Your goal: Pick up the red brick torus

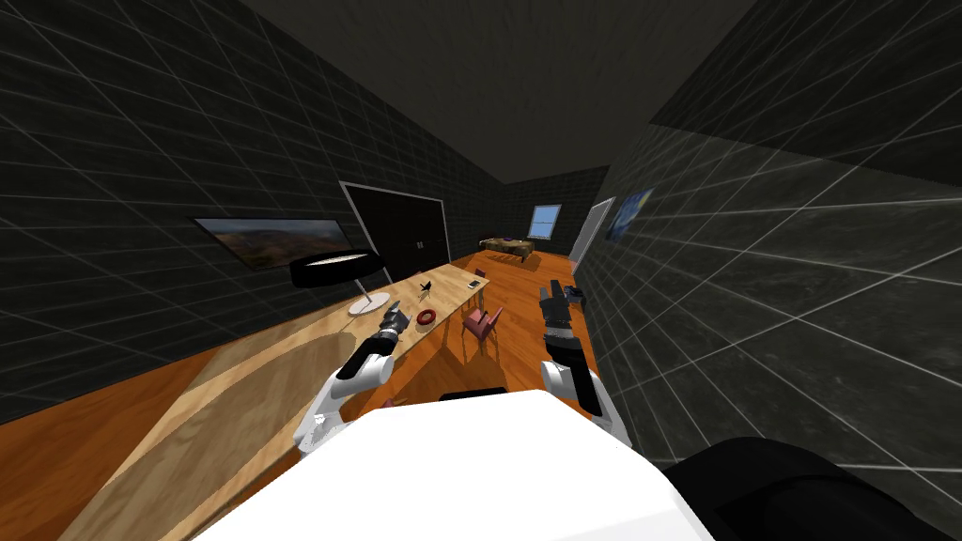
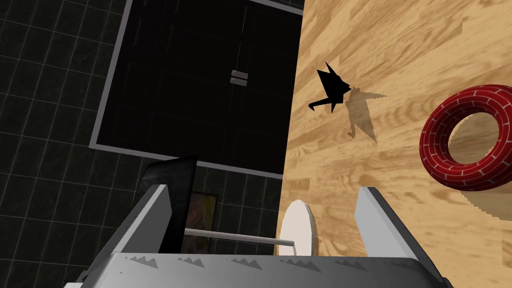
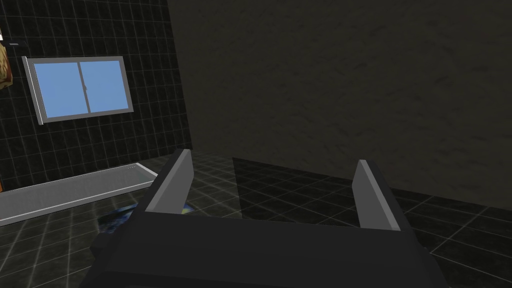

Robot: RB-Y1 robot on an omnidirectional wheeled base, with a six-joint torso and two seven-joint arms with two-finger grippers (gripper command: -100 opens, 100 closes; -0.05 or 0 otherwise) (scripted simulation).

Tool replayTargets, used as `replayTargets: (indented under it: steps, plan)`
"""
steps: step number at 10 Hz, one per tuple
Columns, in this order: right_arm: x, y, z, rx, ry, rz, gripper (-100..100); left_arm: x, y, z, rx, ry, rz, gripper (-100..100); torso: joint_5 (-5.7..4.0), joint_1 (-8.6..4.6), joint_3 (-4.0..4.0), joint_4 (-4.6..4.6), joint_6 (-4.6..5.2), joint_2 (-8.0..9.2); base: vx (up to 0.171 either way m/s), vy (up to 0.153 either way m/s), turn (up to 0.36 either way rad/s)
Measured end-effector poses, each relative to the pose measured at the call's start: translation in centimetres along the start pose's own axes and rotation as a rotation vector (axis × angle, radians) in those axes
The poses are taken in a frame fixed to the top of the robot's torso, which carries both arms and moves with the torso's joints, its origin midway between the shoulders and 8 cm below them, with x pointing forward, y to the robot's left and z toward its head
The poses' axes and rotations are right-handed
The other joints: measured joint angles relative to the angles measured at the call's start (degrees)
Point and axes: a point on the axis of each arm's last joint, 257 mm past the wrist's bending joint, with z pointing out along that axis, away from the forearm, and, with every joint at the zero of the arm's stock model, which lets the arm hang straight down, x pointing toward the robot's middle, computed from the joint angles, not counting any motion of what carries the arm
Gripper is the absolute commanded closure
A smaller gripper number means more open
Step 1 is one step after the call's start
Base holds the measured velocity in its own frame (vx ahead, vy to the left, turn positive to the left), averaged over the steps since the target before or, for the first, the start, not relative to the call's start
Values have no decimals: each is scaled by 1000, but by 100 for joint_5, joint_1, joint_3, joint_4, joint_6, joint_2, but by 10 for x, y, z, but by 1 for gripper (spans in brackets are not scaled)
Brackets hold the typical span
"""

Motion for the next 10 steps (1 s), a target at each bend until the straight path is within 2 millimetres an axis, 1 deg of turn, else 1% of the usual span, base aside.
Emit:
replayTargets:
  steps: [2, 4, 10]
  plan:
    - [0, 0, 0, 0, 0, 0, 0, -4, 20, 6, -68, -17, -11, -100, 0, 1, -3, -1, 1, -5, 21, 1, -11]
    - [0, 0, 0, 0, 0, 0, 0, -9, 41, 8, -133, -33, -21, -100, 1, 4, -4, -2, 0, -8, 29, 7, -11]
    - [0, 0, 0, 0, 0, 0, 0, -19, 94, 15, -317, -74, -48, -100, 1, 5, -9, -3, 0, -17, 43, 7, -15]
